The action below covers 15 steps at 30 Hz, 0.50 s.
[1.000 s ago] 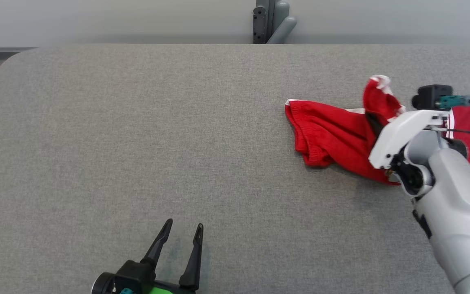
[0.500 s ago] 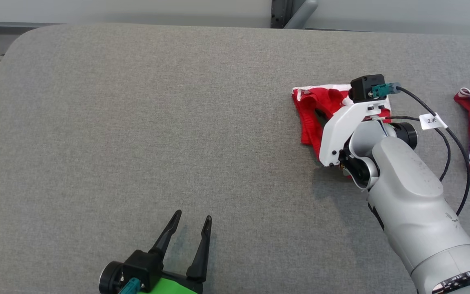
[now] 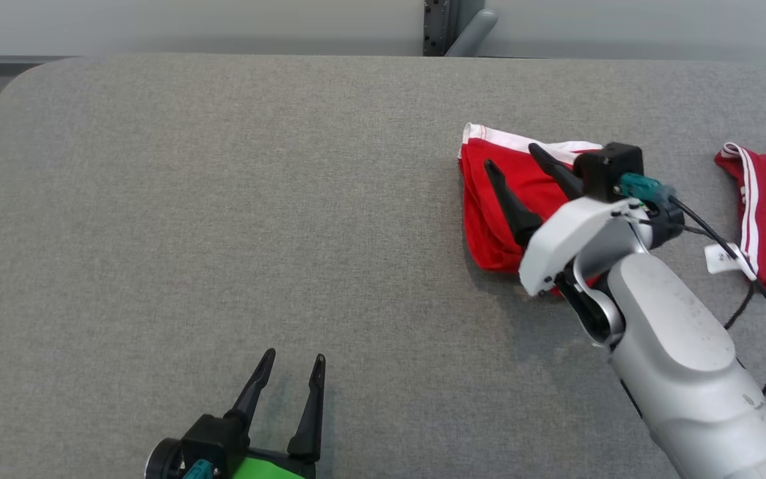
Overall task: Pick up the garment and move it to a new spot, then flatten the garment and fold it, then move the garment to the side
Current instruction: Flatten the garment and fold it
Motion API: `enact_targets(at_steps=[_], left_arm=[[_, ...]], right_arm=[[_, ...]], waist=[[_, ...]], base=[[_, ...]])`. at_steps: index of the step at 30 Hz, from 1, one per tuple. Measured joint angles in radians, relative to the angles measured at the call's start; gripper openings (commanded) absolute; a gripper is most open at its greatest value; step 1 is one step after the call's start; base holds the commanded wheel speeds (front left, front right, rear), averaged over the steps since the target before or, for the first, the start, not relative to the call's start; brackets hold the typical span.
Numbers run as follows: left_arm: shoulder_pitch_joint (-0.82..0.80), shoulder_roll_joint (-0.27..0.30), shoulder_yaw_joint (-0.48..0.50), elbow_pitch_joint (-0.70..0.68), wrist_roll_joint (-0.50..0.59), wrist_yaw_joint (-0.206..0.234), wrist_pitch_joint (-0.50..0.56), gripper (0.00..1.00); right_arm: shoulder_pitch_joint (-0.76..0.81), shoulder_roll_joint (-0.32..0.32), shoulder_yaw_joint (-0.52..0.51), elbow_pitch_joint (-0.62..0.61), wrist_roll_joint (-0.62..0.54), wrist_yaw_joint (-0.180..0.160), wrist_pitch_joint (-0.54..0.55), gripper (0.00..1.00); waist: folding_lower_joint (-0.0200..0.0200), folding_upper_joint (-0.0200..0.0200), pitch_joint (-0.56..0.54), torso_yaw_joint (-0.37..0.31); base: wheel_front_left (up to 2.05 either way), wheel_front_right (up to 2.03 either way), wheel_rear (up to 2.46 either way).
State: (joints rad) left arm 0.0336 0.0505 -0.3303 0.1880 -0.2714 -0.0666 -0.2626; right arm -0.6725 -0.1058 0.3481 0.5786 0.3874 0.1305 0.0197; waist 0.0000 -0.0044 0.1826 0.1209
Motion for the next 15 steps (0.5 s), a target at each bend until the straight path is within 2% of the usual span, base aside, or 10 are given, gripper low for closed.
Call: enact_targets(at_steps=[4, 5, 11, 15], left_arm=[[0.017, 0.000, 0.016, -0.020, 0.000, 0.007, 0.000, 1.00], [0.025, 0.000, 0.025, -0.024, -0.001, 0.010, 0.000, 1.00], [0.039, 0.000, 0.042, -0.037, -0.001, 0.014, 0.000, 1.00], [0.045, 0.000, 0.065, -0.053, -0.002, 0.022, 0.000, 1.00]], right_arm=[[0.105, -0.073, -0.018, -0.122, -0.067, 0.000, -0.095, 1.00], [0.168, -0.093, -0.056, -0.170, -0.097, 0.000, -0.144, 1.00], [0.364, -0.113, -0.212, -0.240, -0.203, 0.000, -0.252, 1.00], [0.485, -0.081, -0.346, -0.271, -0.259, 0.000, -0.278, 1.00]], waist=[[0.0000, 0.0000, -0.010, -0.027], [0.0000, 0.0000, -0.014, -0.041], [0.0000, 0.0000, -0.033, -0.070], [0.0000, 0.0000, -0.054, -0.074]], base=[[0.00, 0.00, 0.00], [0.00, 0.00, 0.00], [0.00, 0.00, 0.00], [0.00, 0.00, 0.00]])
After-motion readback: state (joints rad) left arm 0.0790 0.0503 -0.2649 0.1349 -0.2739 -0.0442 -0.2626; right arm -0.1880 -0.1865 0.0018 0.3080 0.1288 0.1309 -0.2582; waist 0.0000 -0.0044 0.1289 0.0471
